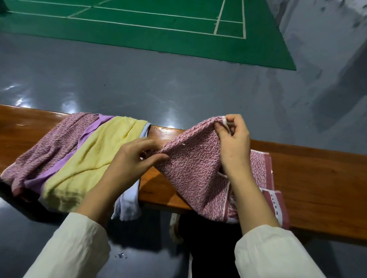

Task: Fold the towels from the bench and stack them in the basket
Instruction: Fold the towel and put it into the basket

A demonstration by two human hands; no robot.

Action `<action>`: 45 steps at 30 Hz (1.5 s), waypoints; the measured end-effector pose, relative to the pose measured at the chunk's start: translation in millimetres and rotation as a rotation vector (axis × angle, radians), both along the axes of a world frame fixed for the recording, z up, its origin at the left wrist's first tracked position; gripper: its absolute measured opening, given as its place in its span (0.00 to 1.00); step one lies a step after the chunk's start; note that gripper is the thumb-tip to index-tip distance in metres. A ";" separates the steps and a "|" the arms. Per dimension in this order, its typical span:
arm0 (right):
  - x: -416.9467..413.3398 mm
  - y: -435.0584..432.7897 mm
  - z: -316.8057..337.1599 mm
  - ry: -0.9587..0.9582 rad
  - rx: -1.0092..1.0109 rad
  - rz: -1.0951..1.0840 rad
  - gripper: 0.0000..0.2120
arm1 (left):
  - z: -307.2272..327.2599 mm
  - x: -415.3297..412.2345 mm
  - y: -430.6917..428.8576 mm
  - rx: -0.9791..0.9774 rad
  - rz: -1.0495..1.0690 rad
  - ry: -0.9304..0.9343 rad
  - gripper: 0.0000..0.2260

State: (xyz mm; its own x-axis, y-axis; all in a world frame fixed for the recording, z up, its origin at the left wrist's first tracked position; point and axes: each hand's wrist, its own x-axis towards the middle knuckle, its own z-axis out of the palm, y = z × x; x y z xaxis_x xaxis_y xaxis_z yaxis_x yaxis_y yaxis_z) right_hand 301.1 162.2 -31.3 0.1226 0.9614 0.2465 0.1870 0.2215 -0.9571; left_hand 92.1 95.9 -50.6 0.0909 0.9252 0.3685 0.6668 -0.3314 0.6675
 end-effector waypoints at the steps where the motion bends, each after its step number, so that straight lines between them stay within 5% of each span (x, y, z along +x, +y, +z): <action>1: 0.8 -0.6 0.8 -0.001 0.003 -0.006 0.05 | -0.8 -2.0 1.3 -0.017 0.008 0.016 0.07; 4: 5.2 -1.9 3.6 -0.025 0.014 -0.015 0.05 | 1.3 -5.5 4.4 -0.005 0.040 0.072 0.18; 14: 28.8 -14.0 44.9 -0.088 0.166 -0.122 0.05 | 76.0 20.9 16.9 0.175 0.119 0.097 0.08; 19: 36.9 -33.3 94.3 -0.018 0.208 -0.102 0.06 | 116.3 50.9 7.3 0.115 0.117 -0.477 0.04; 22: 42.1 -45.8 126.2 0.049 0.274 -0.137 0.06 | 139.0 63.2 0.3 0.171 0.113 -0.660 0.04; 32: 51.3 -35.1 148.7 0.140 0.141 -0.133 0.08 | 172.6 71.6 10.1 0.196 0.130 -0.552 0.06; 39: 49.9 -35.3 193.8 0.186 0.385 -0.134 0.08 | 214.7 72.5 10.0 0.369 0.081 -0.591 0.06; 45: 50.8 -58.9 105.7 0.123 0.131 -0.128 0.10 | 131.0 70.7 -14.5 0.198 0.136 -0.430 0.07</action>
